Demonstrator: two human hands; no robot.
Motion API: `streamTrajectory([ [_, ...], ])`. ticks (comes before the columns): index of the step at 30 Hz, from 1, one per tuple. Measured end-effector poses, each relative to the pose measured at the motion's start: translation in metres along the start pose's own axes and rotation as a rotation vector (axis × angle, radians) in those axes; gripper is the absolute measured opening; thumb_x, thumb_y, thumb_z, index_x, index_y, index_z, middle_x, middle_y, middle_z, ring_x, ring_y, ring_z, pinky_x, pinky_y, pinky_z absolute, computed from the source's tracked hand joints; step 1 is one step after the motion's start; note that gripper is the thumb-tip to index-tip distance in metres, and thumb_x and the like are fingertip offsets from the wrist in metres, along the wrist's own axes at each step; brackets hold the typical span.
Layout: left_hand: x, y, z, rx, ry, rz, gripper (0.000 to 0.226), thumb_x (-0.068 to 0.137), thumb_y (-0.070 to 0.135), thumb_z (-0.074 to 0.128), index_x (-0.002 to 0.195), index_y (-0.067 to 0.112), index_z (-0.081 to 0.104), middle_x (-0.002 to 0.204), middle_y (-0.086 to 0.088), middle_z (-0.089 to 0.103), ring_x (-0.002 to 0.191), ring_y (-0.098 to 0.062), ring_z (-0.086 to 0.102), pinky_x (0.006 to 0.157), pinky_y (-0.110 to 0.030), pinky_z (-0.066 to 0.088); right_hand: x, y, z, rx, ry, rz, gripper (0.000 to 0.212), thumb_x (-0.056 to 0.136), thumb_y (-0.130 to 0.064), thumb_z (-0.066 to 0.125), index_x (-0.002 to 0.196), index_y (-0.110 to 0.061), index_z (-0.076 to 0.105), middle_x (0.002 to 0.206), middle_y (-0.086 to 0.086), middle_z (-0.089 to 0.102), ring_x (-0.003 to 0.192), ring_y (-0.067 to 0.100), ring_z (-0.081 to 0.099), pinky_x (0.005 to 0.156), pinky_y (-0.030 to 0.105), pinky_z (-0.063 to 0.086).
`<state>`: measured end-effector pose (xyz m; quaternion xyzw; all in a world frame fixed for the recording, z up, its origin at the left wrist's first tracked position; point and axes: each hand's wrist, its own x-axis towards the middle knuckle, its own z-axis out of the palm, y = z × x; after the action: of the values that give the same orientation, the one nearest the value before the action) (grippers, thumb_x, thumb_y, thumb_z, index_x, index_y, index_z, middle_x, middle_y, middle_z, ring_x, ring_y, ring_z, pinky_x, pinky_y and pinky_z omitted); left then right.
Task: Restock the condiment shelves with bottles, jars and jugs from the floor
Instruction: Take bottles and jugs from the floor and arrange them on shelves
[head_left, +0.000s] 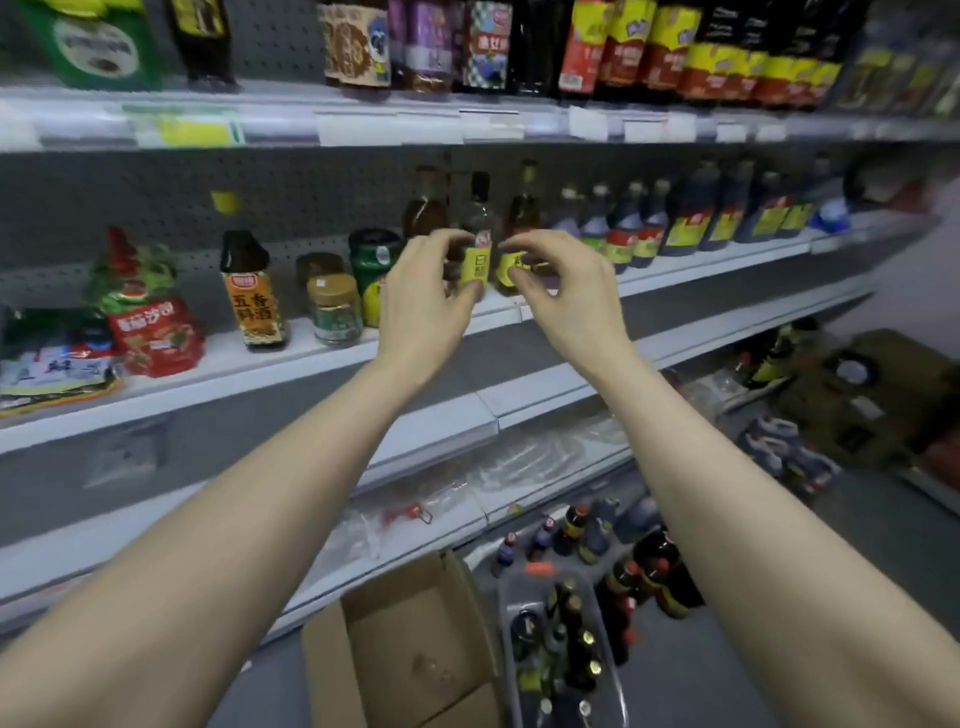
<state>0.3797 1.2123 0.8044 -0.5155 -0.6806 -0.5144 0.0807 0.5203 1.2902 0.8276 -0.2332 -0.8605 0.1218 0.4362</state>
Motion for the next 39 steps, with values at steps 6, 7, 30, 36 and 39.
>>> streamTrajectory([
  [6, -0.040, 0.025, 0.069, -0.115, -0.184, -0.025, 0.033, 0.086, 0.015, 0.069, 0.119, 0.017, 0.063, 0.107, 0.001, 0.065, 0.091, -0.013, 0.063, 0.083, -0.040, 0.055, -0.073, 0.055, -0.035, -0.020, 0.002, 0.129, 0.022, 0.091, -0.002, 0.065, 0.110, -0.009, 0.073, 0.111, 0.003, 0.071, 0.100, 0.014, 0.066, 0.089, 0.028, 0.053],
  [7, -0.046, 0.027, 0.077, -0.122, -0.209, -0.025, 0.033, 0.086, 0.016, 0.070, 0.118, 0.017, 0.063, 0.106, 0.002, 0.065, 0.092, -0.013, 0.063, 0.084, -0.040, 0.055, -0.084, 0.061, -0.040, -0.028, 0.002, 0.144, 0.022, 0.091, -0.002, 0.065, 0.110, -0.009, 0.074, 0.111, 0.003, 0.070, 0.100, 0.013, 0.066, 0.089, 0.026, 0.053],
  [30, -0.186, -0.011, 0.298, -0.145, -0.805, -0.155, 0.039, 0.082, 0.014, 0.076, 0.119, 0.019, 0.066, 0.109, 0.003, 0.069, 0.095, -0.014, 0.065, 0.087, -0.036, 0.055, -0.307, 0.256, -0.046, -0.034, -0.119, 0.725, 0.023, 0.091, -0.004, 0.068, 0.111, -0.014, 0.073, 0.111, -0.003, 0.071, 0.100, 0.009, 0.067, 0.090, 0.023, 0.053],
  [36, -0.238, -0.051, 0.348, -0.106, -0.896, -0.312, 0.038, 0.084, 0.014, 0.075, 0.120, 0.017, 0.066, 0.108, 0.000, 0.068, 0.096, -0.010, 0.063, 0.086, -0.022, 0.054, -0.366, 0.309, -0.009, 0.060, -0.244, 0.882, 0.024, 0.091, -0.006, 0.067, 0.111, -0.017, 0.074, 0.107, -0.003, 0.073, 0.094, 0.012, 0.069, 0.085, 0.034, 0.056],
  [39, -0.267, -0.078, 0.368, -0.085, -0.951, -0.420, 0.039, 0.085, 0.014, 0.074, 0.123, 0.018, 0.064, 0.112, 0.000, 0.069, 0.103, -0.017, 0.065, 0.091, -0.038, 0.054, -0.397, 0.326, 0.009, 0.114, -0.257, 1.012, 0.023, 0.092, -0.006, 0.067, 0.111, -0.016, 0.074, 0.102, -0.006, 0.073, 0.093, 0.011, 0.070, 0.083, 0.030, 0.056],
])
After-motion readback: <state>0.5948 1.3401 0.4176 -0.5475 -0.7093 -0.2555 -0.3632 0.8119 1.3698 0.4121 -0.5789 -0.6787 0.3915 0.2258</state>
